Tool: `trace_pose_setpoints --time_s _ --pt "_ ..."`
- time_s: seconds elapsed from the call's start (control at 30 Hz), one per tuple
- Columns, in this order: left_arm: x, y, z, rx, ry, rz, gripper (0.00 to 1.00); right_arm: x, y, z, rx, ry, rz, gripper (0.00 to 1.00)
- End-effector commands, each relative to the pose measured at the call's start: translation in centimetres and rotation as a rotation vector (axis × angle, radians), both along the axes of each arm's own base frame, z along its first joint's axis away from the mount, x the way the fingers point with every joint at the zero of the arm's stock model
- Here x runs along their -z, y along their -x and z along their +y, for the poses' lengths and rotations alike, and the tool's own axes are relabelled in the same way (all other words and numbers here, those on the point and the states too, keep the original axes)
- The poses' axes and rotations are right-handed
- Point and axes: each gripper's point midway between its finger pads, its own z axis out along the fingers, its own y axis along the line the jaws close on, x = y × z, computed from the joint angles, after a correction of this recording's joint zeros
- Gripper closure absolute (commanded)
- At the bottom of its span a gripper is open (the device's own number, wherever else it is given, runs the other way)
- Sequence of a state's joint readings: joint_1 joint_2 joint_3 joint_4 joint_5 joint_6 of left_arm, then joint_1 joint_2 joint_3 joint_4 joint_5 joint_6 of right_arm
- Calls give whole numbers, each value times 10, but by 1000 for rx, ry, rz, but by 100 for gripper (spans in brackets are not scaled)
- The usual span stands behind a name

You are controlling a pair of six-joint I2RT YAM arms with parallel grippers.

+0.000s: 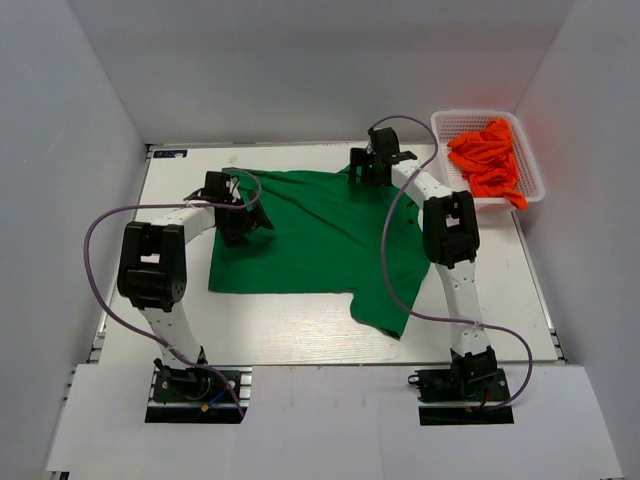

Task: Fold and stack the t-shirts
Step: Flatten out the tshirt

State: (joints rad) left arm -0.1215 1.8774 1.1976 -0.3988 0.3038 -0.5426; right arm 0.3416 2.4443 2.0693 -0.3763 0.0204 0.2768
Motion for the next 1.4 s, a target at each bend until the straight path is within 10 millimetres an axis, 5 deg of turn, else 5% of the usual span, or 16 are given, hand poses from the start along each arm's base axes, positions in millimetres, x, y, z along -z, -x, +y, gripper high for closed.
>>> trace_pose_setpoints --time_s 0.0,0.2,0.33,0.63,0.7,0.8,0.9,0.93,0.97,1.0,1.03,1.17,1.27,1.3,1.37 --pt "32 67 23 -30 -111 206 0 -4 -12 -10 39 -2 -7 10" --pt "38 107 24 -26 -97 288 0 24 -11 -23 84 -19 54 10" --pt "34 106 27 -33 -115 285 0 19 -16 -18 59 -56 40 10" --pt "-27 57 26 6 -108 114 0 -23 -44 -25 83 -52 -86 10" --pt "-47 39 26 7 -116 53 0 -55 -47 -21 20 -28 -166 10" --pt "-84 5 30 -13 -145 -74 0 -104 -34 -12 -53 -36 -238 10" --pt "-93 -30 40 -57 -185 -135 0 -127 -3 -23 -35 -28 -239 10" --pt "-103 -47 47 -88 -224 -166 0 -125 2 -35 14 9 -236 10" --pt "-100 -55 50 -98 -242 -157 0 -121 28 -47 48 19 -201 10" --pt "-76 -64 54 -97 -281 -105 0 -118 36 -49 53 26 -197 10" --pt "-85 -76 56 -107 -296 -108 0 -99 50 -58 81 47 -145 10" --pt "-67 -106 63 -116 -352 -74 0 -80 88 -76 131 84 -43 10" --pt "-52 -119 69 -126 -369 -82 0 -71 89 -77 135 81 -25 10" --pt "-51 -122 71 -134 -377 -95 0 -54 91 -78 138 96 16 10" --pt "-34 -131 68 -119 -369 -97 0 -48 76 -80 153 111 12 10"
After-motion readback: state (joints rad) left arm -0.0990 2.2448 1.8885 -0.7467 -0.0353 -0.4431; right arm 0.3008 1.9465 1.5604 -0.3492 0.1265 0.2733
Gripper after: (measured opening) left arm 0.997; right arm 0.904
